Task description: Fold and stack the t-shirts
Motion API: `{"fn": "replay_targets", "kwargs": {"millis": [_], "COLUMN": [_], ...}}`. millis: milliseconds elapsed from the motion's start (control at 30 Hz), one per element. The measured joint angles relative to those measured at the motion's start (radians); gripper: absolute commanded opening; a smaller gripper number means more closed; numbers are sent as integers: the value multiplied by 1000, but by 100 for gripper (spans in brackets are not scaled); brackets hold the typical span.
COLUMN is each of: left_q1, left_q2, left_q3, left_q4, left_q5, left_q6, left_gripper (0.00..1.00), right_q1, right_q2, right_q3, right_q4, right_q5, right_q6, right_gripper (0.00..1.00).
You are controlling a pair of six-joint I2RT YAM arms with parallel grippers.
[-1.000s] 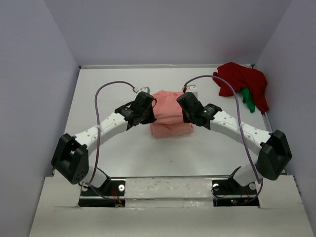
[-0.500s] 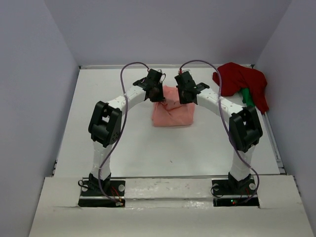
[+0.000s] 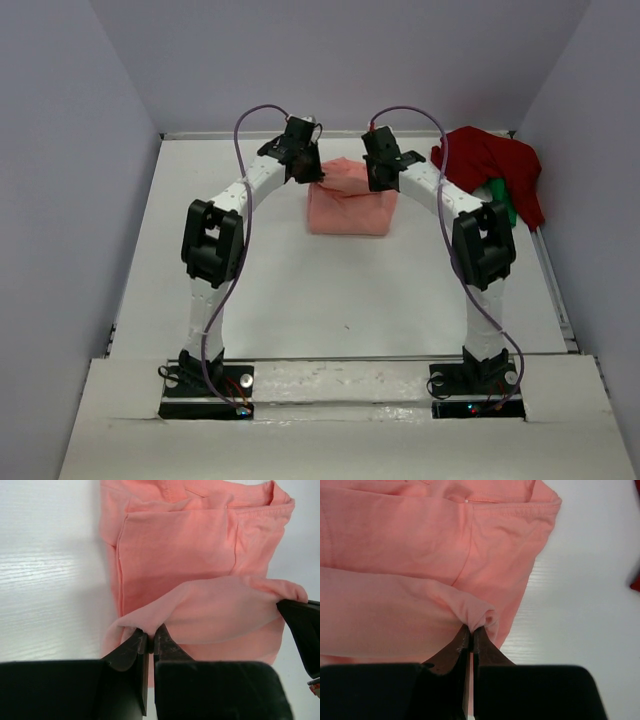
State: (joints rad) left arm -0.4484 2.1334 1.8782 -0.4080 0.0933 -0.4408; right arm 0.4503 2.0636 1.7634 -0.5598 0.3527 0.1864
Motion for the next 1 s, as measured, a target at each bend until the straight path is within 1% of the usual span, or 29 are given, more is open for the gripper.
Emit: {"fn": "replay_targets", "kwargs": {"millis": [67, 167, 233, 267, 433, 533, 633, 700, 800, 833, 867, 900, 933, 967, 1000], "left_q1": [12, 22, 25, 30, 47, 59, 72, 80, 94, 98, 103, 105, 106, 106, 107], "left_q2": [13, 69, 115, 163, 284, 339, 397, 422, 458, 474, 490, 501, 509, 520, 525], "left_q3": [19, 101, 166, 238, 409, 462, 523, 528, 528, 531, 531, 531, 531, 531, 531], "left_q4": [-8, -10, -10, -23, 2, 26, 53, 76, 105, 120, 138, 148, 153, 165, 172], "left_q5": [5, 13, 17, 36, 101, 157, 243, 275, 328, 349, 360, 367, 371, 374, 373], "left_q6": [6, 27, 42, 54, 97, 121, 147, 161, 183, 191, 197, 202, 207, 212, 222], "left_gripper": [0, 0, 0, 0, 0, 0, 0, 0, 1, 10, 19, 41, 51, 59, 72], "right_q1": [-3, -8, -14, -21, -72, -99, -118, -128, -138, -142, -148, -152, -155, -156, -159], "right_q2": [28, 83, 123, 145, 228, 254, 283, 319, 395, 418, 452, 482, 507, 519, 525], "right_q3": [25, 88, 155, 196, 351, 389, 415, 439, 503, 519, 539, 566, 589, 610, 631], "right_q4": [0, -15, -40, -51, -91, -95, -100, -101, -109, -109, -113, -125, -127, -127, -132], "right_q5": [5, 17, 29, 33, 36, 32, 29, 21, 0, -8, -17, -23, -29, -32, -35], "right_q6": [0, 0, -1, -1, -6, -7, -7, -11, -16, -18, -19, -20, -26, -28, -33], "right_gripper": [0, 0, 0, 0, 0, 0, 0, 0, 4, 6, 12, 14, 17, 24, 28]}}
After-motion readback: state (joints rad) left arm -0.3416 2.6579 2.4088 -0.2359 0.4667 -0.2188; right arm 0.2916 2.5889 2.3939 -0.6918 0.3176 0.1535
